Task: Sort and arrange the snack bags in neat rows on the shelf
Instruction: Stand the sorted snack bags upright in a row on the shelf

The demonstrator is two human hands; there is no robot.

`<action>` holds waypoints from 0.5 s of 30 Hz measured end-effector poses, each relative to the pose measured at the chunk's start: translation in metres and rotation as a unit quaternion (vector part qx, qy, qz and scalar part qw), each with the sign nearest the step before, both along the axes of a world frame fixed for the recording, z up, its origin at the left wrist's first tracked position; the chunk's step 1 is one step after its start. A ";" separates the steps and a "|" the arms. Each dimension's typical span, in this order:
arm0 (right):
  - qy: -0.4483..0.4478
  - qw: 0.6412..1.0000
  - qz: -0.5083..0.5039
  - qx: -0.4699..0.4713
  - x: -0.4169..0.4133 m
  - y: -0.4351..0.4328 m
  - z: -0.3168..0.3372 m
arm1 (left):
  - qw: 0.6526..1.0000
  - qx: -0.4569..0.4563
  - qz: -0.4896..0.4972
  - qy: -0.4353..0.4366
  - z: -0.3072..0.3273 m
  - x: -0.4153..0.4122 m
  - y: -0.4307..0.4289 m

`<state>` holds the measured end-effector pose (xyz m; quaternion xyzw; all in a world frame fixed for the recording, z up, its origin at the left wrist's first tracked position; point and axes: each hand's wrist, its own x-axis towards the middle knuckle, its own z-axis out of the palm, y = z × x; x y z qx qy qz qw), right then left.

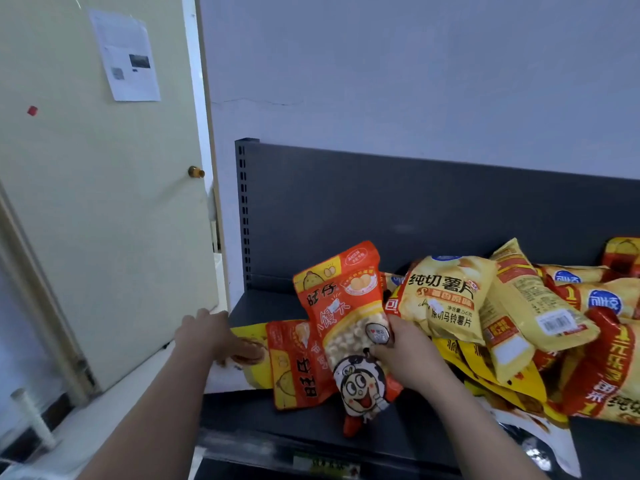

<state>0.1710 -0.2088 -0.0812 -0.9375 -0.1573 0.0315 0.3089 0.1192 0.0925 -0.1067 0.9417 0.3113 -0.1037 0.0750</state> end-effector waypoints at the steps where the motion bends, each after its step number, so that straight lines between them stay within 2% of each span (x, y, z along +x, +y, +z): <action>1: 0.005 1.000 0.002 -0.002 0.001 -0.003 0.000 | 1.000 0.012 -0.005 0.017 0.000 0.001 0.000; 3: 0.014 1.000 -0.005 -0.009 0.003 -0.009 0.000 | 0.999 0.029 -0.021 0.038 -0.001 0.000 -0.002; 5: 0.016 1.000 -0.019 -0.018 0.004 -0.015 -0.002 | 0.999 0.006 -0.027 0.040 -0.004 -0.001 -0.003; 9: 0.008 0.998 -0.043 -0.040 0.001 -0.021 -0.008 | 0.985 -0.170 -0.021 0.011 -0.006 -0.007 -0.004; 10: 0.006 0.998 -0.049 -0.041 0.000 -0.022 -0.009 | 0.981 -0.190 -0.023 0.009 -0.005 -0.009 -0.005; 12: 0.000 0.997 -0.061 -0.039 -0.002 -0.024 -0.010 | 0.982 -0.188 -0.017 -0.012 -0.005 -0.014 -0.008; 15: -0.005 0.996 -0.080 -0.042 -0.005 -0.026 -0.012 | 0.985 -0.144 0.034 -0.089 0.000 -0.023 -0.008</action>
